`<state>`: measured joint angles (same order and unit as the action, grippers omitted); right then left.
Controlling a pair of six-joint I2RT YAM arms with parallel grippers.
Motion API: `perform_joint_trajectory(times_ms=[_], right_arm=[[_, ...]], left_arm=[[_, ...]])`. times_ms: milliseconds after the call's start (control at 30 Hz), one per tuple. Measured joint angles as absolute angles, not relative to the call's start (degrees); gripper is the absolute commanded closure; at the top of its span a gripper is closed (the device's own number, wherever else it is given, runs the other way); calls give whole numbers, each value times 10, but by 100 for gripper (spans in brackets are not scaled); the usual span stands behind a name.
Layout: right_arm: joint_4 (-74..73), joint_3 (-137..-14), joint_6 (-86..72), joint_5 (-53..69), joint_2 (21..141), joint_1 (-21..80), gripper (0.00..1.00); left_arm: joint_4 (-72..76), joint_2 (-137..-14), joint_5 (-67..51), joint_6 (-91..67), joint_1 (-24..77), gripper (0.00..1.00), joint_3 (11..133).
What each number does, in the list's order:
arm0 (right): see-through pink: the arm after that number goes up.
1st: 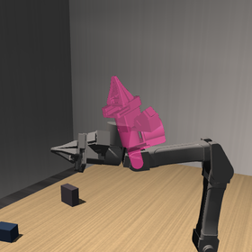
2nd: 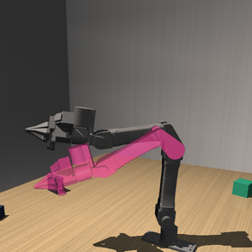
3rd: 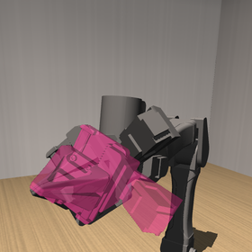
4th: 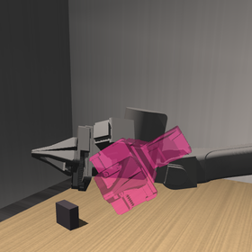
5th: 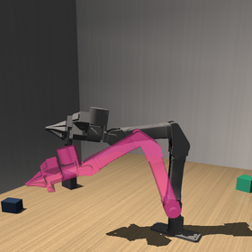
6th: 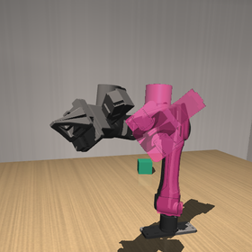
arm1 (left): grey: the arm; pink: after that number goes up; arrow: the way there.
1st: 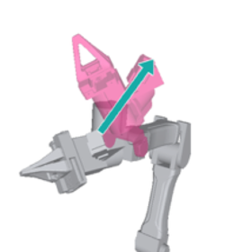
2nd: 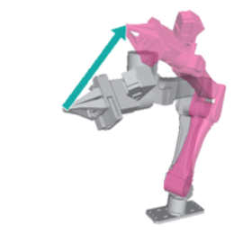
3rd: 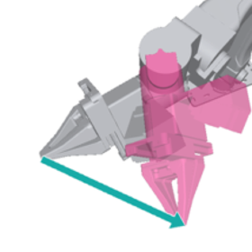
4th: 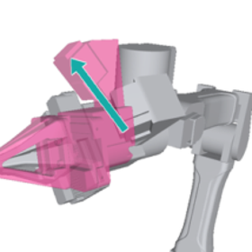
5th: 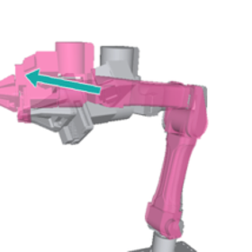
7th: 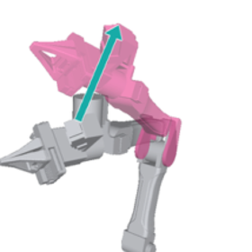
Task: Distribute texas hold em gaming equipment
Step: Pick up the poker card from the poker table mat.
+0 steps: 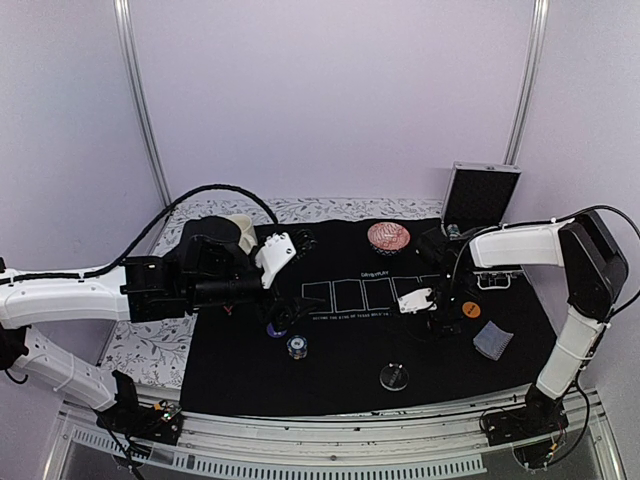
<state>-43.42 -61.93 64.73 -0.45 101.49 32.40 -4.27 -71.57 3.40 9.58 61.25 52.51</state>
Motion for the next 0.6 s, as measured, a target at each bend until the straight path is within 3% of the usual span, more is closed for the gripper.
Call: perform_joint_trajectory(times_ms=[333,600], right_arm=[[-466,-702,628,41,942,390,1],[-222,-715,465,19,768,375,1]], left_arm=[[-58,-697,33,85,611,4,525],[-93,-670,57,59,610,2,547]])
